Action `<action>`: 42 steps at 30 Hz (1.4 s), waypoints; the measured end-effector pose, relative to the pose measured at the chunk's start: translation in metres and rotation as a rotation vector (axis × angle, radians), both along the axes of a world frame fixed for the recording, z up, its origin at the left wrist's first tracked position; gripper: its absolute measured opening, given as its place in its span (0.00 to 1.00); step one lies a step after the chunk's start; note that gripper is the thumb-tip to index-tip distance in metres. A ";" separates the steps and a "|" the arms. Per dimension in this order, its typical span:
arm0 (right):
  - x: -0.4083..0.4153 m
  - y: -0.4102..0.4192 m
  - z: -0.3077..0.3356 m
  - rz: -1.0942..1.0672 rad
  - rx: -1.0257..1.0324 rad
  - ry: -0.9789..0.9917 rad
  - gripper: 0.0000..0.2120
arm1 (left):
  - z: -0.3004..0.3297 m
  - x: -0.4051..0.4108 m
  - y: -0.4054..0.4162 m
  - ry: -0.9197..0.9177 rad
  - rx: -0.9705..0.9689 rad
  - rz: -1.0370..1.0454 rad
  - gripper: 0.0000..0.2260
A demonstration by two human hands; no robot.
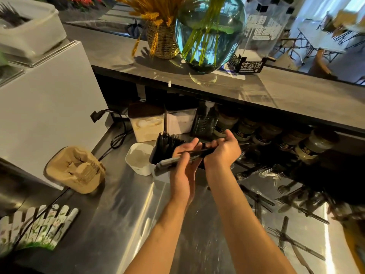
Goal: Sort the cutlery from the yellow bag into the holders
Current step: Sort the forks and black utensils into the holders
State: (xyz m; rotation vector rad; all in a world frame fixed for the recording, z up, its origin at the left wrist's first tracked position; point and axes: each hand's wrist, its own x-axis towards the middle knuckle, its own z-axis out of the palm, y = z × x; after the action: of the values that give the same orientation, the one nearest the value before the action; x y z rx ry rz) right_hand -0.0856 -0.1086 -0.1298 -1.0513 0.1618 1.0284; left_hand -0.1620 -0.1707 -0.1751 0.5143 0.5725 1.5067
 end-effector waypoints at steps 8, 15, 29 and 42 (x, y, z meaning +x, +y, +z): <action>0.039 -0.001 0.005 0.018 0.166 -0.281 0.15 | 0.013 -0.046 0.021 0.312 -0.151 -0.474 0.22; 0.040 -0.003 0.002 0.063 0.271 -0.241 0.14 | 0.009 -0.048 0.016 0.783 -0.056 -0.810 0.10; 0.047 -0.008 -0.020 0.643 -0.074 -0.594 0.17 | -0.004 -0.041 0.023 0.519 -0.276 -0.541 0.07; 0.051 -0.007 -0.012 0.816 -0.015 -0.730 0.12 | -0.007 -0.041 0.025 0.661 -0.226 -0.503 0.10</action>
State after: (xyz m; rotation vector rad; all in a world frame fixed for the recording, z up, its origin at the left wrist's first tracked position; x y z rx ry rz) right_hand -0.0343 -0.1153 -0.1423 -1.4826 -0.9210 1.2733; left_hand -0.2026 -0.1457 -0.1819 0.9093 1.0211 0.7626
